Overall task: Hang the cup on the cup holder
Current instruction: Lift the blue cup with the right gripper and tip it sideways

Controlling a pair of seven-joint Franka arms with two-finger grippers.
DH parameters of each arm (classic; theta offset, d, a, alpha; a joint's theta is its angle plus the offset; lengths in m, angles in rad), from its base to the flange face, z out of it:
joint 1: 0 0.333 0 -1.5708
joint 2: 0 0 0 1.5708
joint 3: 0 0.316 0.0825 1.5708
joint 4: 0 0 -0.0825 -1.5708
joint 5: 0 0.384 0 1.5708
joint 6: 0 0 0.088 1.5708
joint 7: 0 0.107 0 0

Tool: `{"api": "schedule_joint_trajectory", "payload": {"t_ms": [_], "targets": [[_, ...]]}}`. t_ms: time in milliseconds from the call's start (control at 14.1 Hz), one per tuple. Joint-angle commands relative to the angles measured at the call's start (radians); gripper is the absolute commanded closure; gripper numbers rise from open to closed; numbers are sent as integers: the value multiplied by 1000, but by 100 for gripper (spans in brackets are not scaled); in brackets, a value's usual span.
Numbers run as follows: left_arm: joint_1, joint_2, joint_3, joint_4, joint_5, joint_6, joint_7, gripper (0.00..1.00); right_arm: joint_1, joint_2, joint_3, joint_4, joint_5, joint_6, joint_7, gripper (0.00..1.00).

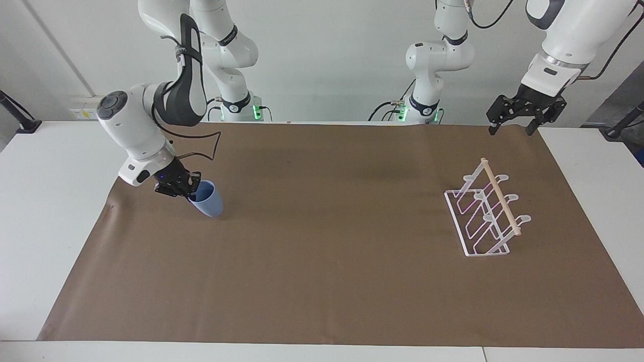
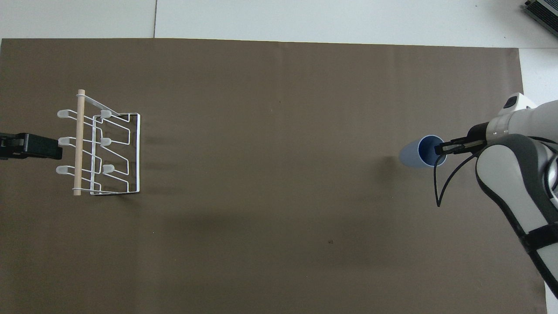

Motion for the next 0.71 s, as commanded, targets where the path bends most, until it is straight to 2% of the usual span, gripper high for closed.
{"api": "schedule_joint_trajectory", "payload": {"t_ms": [0,354,636], "targets": [[2,-26,-2,-30,19,11,-10,0,-2,-16,4,119,92,-138,77,100],[2,-26,-2,-30,19,11,-10,0,-2,-65,4,142,359,-215,114,100],[2,-26,-2,-30,19,9,-10,0,-9,-88,2,127,583,-336,123,100]]}}
